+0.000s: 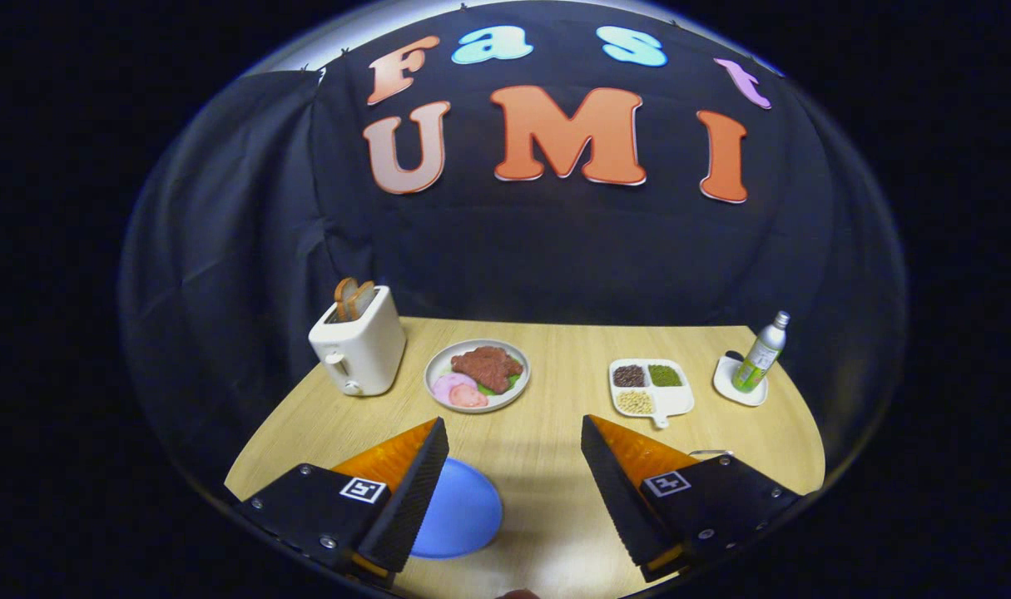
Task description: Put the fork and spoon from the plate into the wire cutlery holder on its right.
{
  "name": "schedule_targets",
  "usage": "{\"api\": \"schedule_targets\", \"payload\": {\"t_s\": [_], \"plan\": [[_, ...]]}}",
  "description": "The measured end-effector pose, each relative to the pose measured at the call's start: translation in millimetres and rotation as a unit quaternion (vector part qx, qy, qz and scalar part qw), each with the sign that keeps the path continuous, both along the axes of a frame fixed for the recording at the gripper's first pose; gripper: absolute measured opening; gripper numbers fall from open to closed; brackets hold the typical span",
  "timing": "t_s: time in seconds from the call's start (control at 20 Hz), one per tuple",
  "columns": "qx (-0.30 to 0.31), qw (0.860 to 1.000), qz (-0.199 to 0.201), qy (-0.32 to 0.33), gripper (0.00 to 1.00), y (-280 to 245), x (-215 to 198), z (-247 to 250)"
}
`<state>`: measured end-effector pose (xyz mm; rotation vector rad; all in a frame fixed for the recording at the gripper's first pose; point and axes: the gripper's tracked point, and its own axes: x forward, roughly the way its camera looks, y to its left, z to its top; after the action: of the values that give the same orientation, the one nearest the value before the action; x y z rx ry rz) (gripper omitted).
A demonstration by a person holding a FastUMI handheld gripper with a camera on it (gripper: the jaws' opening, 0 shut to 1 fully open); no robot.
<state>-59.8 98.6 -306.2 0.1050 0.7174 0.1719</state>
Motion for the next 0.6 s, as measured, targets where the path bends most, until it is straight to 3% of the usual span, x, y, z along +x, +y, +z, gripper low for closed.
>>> {"api": "schedule_targets", "payload": {"t_s": [0.4, 0.6], "plan": [[0.012, 0.991, 0.056, 0.123, 0.97, 81.1, -34.9, -62.0], [-0.003, 0.97, 0.087, 0.225, 0.92, 106.4, -60.6, -101.0]]}}
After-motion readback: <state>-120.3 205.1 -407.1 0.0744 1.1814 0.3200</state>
